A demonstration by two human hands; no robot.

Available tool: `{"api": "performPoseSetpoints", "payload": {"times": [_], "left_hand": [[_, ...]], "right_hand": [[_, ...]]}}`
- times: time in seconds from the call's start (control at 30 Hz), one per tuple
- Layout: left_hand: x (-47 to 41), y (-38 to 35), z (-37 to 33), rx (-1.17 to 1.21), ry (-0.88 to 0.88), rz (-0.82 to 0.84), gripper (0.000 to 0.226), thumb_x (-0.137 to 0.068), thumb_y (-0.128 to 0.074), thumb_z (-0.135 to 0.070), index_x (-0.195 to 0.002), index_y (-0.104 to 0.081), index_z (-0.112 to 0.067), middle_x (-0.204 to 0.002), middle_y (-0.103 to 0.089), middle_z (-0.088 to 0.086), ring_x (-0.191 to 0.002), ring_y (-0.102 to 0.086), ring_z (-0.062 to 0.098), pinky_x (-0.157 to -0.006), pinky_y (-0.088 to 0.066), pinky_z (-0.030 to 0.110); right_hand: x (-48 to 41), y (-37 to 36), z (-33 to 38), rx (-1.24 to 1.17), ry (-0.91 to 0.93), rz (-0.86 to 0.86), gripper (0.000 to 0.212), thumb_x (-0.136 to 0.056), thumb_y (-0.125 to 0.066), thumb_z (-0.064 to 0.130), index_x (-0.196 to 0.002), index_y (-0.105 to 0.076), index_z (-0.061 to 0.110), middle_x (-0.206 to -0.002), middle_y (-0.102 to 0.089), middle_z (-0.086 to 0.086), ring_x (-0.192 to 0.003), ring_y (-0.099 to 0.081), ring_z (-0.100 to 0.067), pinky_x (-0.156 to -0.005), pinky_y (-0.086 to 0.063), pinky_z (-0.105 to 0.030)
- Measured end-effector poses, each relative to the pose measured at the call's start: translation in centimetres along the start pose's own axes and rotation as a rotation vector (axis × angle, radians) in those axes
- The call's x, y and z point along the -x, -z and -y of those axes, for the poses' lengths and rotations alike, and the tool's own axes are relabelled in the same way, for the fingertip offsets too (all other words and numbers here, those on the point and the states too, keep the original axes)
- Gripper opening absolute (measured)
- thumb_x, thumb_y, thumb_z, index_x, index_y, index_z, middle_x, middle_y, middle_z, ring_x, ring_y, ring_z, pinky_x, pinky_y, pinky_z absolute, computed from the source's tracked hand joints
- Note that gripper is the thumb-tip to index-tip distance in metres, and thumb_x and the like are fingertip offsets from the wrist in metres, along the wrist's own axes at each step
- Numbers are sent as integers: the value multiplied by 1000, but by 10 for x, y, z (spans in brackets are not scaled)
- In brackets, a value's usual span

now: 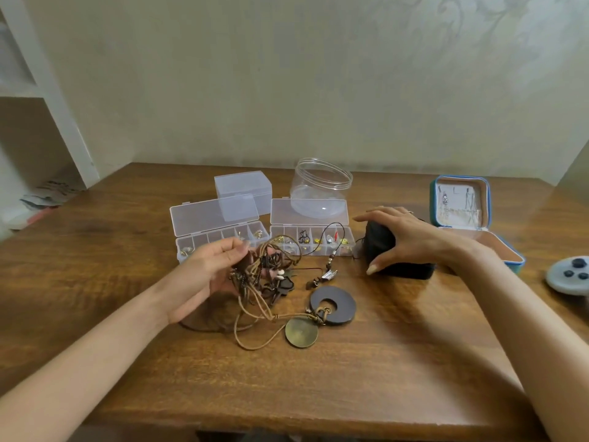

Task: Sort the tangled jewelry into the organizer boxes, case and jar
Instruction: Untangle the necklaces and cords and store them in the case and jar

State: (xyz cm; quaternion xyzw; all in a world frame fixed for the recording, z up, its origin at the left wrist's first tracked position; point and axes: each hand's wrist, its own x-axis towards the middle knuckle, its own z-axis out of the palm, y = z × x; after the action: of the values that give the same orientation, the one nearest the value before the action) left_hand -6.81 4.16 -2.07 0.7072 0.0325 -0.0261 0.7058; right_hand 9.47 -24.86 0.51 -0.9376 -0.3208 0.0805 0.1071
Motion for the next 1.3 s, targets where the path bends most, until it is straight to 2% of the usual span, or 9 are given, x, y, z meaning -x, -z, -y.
{"api": "performPoseSetpoints", "payload": {"times": [0.1,0.27,0.43,0.6,0.67,0.77,0.9,1.07,1.3], "left_hand": [[1,-4,-1,-128,51,-64,29,-93,-50,-27,-99,-57,0,-88,-67,13,-72,-66,10,-55,-52,17],[-1,-8,5,-212,22,-117,23,-96,-48,-24,-96,-58,-3,-100,-71,10,-82,-68,12,-67,-54,21],[-4,-9,1,208,50,-90,19,-93,-47,-18,-102,-52,-2,-87,-69,11,-81,-71,19,-55,-57,29],[0,-3,-7,658,60,33,38,-47,-92,-13,-74,-67,-3,-82,-69,14,-98,-67,34,-72,-52,63],[2,-5,-7,747,40,146,10,-68,-79,-12,-68,-70,-5,-81,-72,12,-95,-69,33,-76,-47,68],[-1,-4,-6,821,12,211,36,-92,-47,-22,-68,-72,-10,-103,-70,15,-114,-58,38,-89,-40,68],[-6,-11,-11,903,-8,215,17,-65,-82,-20,-72,-69,-11,-140,-45,8,-127,-48,36,-97,-35,67],[-4,-21,-18,984,-40,189,54,-46,-92,-9,-93,-65,-5,-78,-64,2,-89,-67,19,-84,-55,49],[1,4,-17,695,-95,-43,52,-28,-97,-20,-72,-70,-11,-95,-70,12,-114,-61,25,-102,-39,45]], "right_hand": [[-1,11,-5,167,-72,76,109,-57,-82,57,-145,-18,44,-152,-22,4,-141,-12,-26,-115,-15,-47],[-4,30,-3,-28,-105,135,96,-59,-86,45,-138,-32,47,-129,-49,6,-117,-48,-19,-98,-45,-37],[-1,48,1,-274,75,-153,23,-82,-71,23,-101,-66,35,-90,-69,2,-84,-62,-19,-73,-48,-26],[4,38,5,-221,133,-287,31,-79,-74,23,-110,-69,28,-98,-72,1,-93,-65,-18,-85,-52,-34],[10,33,9,-187,129,-174,42,-75,-77,33,-115,-65,33,-108,-68,10,-101,-62,-10,-92,-48,-31],[16,20,29,-42,191,-169,44,-72,-72,51,-113,-66,35,-111,-63,17,-107,-55,-6,-94,-41,-30],[22,-1,86,-324,364,-210,22,-76,-74,41,-91,-74,25,-89,-70,12,-78,-60,-1,-70,-46,-18],[7,-45,134,-317,398,-52,28,-75,-75,45,-91,-68,23,-89,-68,9,-66,-53,3,-64,-44,-18],[7,-23,107,-1068,336,-47,10,-90,-60,12,-84,-58,4,-69,-67,-12,-70,-67,-22,-72,-52,-25]]}}
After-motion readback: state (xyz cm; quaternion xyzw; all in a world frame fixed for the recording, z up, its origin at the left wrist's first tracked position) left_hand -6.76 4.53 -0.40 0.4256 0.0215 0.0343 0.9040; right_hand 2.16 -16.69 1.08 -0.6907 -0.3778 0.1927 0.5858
